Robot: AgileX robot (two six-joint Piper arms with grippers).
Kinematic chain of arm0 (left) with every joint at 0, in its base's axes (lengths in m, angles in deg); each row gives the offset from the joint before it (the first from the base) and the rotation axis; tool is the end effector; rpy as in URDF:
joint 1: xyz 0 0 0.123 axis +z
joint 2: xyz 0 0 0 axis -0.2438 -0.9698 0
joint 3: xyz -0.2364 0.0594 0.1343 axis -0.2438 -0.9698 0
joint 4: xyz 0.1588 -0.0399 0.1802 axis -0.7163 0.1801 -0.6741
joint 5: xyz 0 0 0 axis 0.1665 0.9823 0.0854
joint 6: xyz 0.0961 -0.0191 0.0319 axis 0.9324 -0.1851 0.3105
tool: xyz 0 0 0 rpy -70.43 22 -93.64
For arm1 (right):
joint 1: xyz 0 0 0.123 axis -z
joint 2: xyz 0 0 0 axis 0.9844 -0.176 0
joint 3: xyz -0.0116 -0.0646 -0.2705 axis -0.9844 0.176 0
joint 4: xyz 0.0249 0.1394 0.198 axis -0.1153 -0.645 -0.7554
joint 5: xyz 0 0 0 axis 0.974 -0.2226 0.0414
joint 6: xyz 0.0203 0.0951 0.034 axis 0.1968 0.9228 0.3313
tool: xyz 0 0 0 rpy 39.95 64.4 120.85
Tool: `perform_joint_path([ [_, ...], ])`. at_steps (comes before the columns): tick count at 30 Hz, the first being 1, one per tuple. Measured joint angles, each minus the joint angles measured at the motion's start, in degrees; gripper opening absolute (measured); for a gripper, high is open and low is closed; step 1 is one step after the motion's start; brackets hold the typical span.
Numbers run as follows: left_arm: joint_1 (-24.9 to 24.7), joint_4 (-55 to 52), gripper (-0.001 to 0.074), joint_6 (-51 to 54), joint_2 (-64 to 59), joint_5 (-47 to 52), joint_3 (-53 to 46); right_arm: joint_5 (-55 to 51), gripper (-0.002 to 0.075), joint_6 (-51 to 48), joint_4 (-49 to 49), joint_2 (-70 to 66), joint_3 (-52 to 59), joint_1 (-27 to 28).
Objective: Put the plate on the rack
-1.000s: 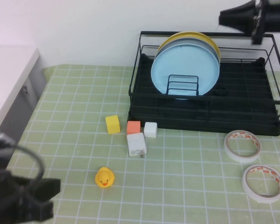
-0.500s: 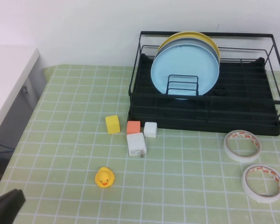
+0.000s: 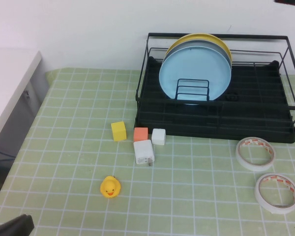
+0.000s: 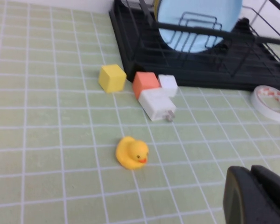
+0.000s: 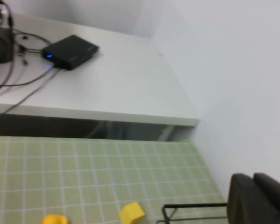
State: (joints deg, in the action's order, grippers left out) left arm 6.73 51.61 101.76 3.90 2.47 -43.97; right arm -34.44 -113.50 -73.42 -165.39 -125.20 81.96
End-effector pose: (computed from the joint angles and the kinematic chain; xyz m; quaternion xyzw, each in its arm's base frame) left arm 0.0772 -0.0433 0.2436 0.0646 0.7985 -0.2265 0.5540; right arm 0.2834 0.0768 0.4364 -0.5035 0.6054 0.1971 0.5840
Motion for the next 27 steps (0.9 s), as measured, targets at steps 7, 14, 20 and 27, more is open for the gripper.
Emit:
perform_joint_path([
  [7, 0.0, 0.1, -0.0001, -0.9, 0.0, 0.5, -0.2, 8.8, 0.0010, -6.5, -3.2, 15.9, 18.5, 0.0],
  [14, 0.0, 0.2, -0.0001, -1.3, 0.0, -1.6, -0.4, 14.2, 0.0009, -8.8, -4.8, 30.1, 32.7, 0.0],
  [20, 0.0, 0.3, -0.0001, -1.3, 0.0, 0.6, -0.4, 11.9, 0.0009, -8.8, -5.1, 37.4, 40.1, 0.0],
  [27, 0.0, 0.3, -0.0001, -1.3, 0.0, 1.9, -0.4, 3.9, 0.0009, -6.6, -2.3, 40.2, 43.0, 0.0],
])
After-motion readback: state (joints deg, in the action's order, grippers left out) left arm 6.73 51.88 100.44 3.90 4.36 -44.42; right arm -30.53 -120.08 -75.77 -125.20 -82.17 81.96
